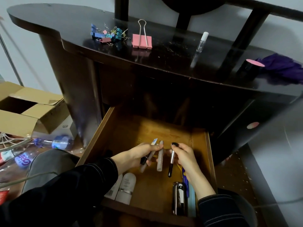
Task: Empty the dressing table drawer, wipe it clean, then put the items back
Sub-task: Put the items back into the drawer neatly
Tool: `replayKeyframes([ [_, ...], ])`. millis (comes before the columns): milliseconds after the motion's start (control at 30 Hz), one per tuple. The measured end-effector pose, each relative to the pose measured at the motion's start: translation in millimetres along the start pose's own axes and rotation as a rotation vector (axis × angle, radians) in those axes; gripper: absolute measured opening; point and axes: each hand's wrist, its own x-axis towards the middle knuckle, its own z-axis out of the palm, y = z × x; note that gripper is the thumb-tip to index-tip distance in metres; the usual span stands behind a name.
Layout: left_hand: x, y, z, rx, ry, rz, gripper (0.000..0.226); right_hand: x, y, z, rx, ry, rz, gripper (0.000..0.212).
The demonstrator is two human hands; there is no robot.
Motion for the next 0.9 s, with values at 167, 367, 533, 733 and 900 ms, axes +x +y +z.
replayKeyframes([
  [167, -6, 0, 2, 0.04, -0.259, -0.018, 0.037, -3, -4, -2, 0.122, -0.049, 0.031, 0.012],
  [367, -7, 3, 2, -0.006, -0.412, 0.043, 0.03, -3, -1, 0, 0.109, -0.095, 0.033, 0.018],
  [533, -4, -1, -1, 0.199, -0.225, 0.089, 0.033, -4, -4, -2, 0.025, -0.105, -0.141, 0.024],
  [733, -2, -4, 3, 0.231, -0.125, 0.063, 0.033, -5, -1, -3, -0.078, -0.203, -0.154, 0.02],
  [900, 7, -10, -2, 0.295, 0.23, 0.025, 0.025, -1, 2, -20, -0.135, 0.025, -0.303, 0.02],
])
